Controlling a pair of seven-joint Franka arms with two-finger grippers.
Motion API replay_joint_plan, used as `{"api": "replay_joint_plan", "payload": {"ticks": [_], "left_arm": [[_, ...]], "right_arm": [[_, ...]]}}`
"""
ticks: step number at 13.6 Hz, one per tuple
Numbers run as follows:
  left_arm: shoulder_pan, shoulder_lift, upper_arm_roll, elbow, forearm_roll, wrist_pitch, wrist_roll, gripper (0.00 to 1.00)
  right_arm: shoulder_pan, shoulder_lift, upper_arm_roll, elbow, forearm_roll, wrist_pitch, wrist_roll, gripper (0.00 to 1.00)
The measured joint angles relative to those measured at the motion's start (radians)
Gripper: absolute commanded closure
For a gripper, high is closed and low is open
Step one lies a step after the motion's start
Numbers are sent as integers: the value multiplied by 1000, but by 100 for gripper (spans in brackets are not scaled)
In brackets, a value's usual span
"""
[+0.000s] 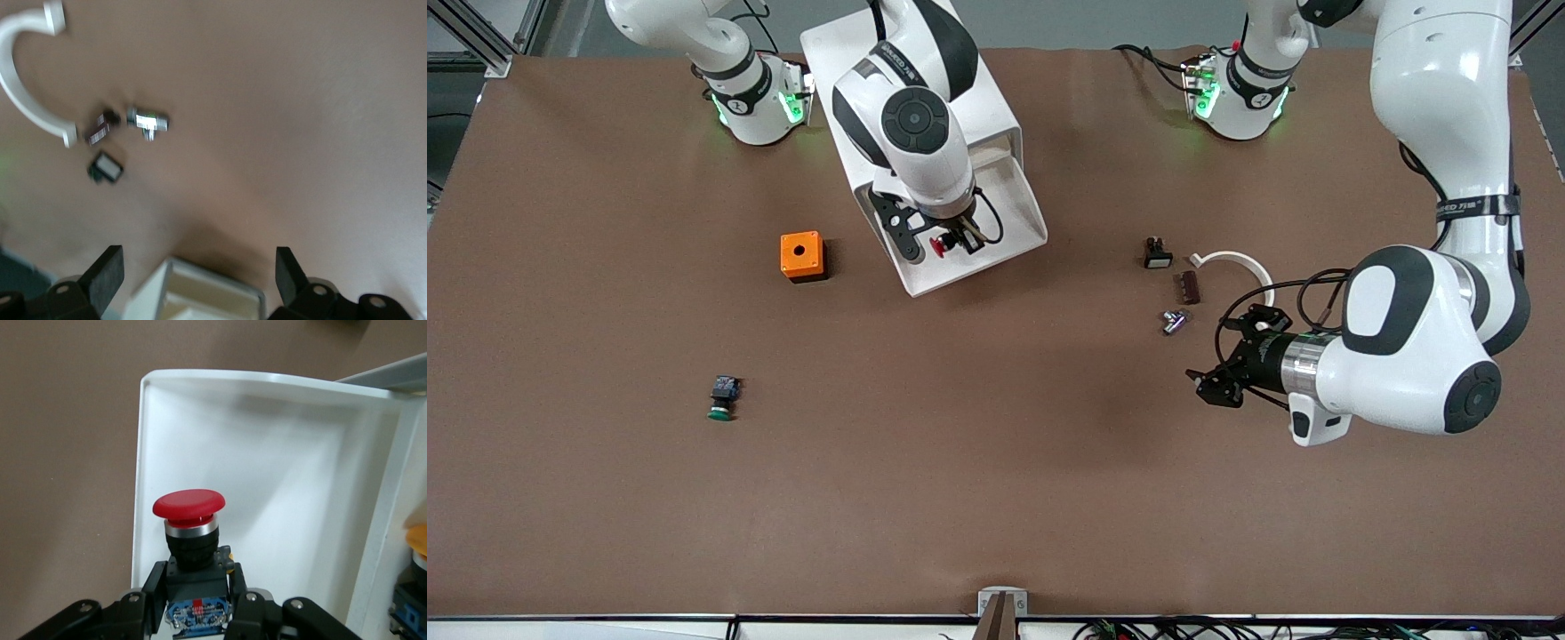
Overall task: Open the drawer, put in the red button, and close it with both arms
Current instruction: 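Carry the button over the drawer with the right gripper while the left gripper withdraws, then lower the red button into the drawer and open the right gripper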
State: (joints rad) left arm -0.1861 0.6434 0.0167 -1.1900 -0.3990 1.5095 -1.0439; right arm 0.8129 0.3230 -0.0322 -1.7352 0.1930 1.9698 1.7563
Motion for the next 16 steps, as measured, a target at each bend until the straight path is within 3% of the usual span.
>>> {"api": "replay_joint_plan", "payload": {"ticks": [6,9,10,11,12,16], "left_arm": [[-7,-27,-3,0,161,50,305,0],[-7,-36,-7,0,200,90,387,0],[-7,-42,-15,-1,223,102,406,0],[-9,-49,-29,-1,253,112,418,0],[-12,-54,-46,-2,273,119,419,0],[-26,-65,-99,-21,290,154,419,0]], "right_arm": [[7,20,-2,-43,6,76,50,70],[16,43,-2,-43,6,96,77,62],[17,45,-2,-43,6,99,80,50],[18,46,-2,-43,6,99,82,15],[18,46,-2,-43,6,99,82,0],[18,44,-3,-25,6,87,84,0]]}}
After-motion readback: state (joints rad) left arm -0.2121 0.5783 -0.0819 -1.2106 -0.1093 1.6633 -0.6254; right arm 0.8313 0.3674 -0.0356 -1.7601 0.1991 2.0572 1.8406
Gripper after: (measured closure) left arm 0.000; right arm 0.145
